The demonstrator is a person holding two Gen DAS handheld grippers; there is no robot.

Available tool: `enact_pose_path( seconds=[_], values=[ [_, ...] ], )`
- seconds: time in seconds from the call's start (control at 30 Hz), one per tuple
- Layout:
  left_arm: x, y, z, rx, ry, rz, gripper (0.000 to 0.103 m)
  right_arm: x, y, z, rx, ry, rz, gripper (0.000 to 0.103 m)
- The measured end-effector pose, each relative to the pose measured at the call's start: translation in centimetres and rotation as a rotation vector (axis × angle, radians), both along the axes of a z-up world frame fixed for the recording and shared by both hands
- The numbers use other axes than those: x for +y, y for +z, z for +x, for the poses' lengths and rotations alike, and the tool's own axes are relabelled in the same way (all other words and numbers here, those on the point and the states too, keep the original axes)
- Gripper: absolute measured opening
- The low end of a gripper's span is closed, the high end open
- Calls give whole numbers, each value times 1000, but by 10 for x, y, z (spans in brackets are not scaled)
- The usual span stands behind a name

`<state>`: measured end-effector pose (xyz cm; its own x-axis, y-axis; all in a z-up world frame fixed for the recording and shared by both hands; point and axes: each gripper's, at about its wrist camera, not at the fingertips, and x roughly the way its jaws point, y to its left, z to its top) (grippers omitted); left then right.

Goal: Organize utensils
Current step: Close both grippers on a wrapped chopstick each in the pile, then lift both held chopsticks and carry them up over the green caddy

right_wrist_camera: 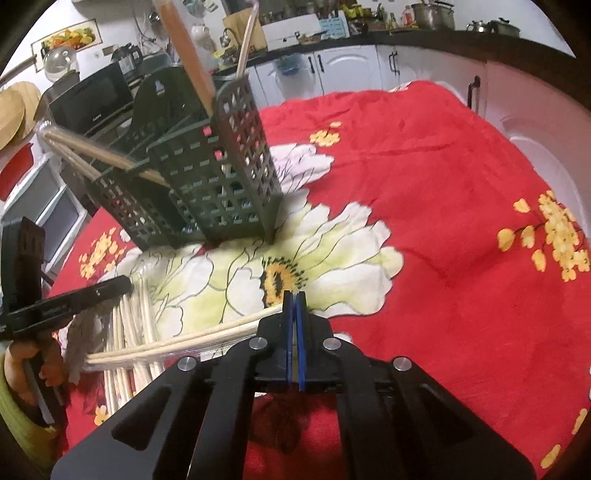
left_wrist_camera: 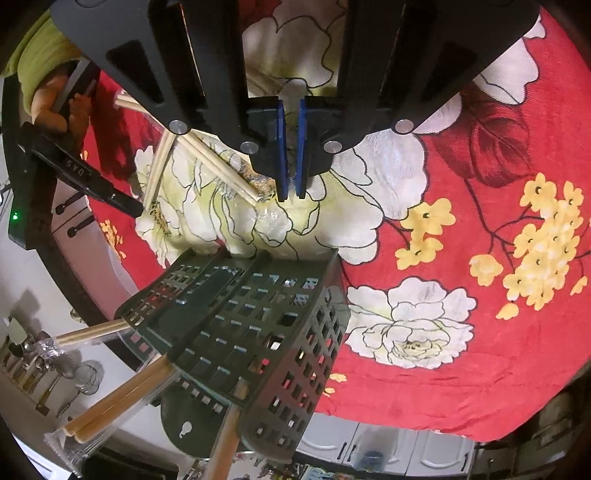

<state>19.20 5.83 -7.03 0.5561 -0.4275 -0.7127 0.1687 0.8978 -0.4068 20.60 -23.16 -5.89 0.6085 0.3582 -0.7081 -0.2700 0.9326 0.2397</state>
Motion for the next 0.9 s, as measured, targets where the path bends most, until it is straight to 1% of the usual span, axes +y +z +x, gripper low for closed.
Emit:
enact_pose_path(
  seconds=[0.17,0.47,0.9],
  values=[
    [2,12,-5,-43,6,-13,2,-3,16,-7,-64,-16,-5,2],
    [-6,58,-21,-173,-10,-29,2,-1,59,-27,-208,7,-21,2],
    [-30,103,-38,-295,-76,-54,2,4,108,-58,-329,63,-7,2]
  ],
)
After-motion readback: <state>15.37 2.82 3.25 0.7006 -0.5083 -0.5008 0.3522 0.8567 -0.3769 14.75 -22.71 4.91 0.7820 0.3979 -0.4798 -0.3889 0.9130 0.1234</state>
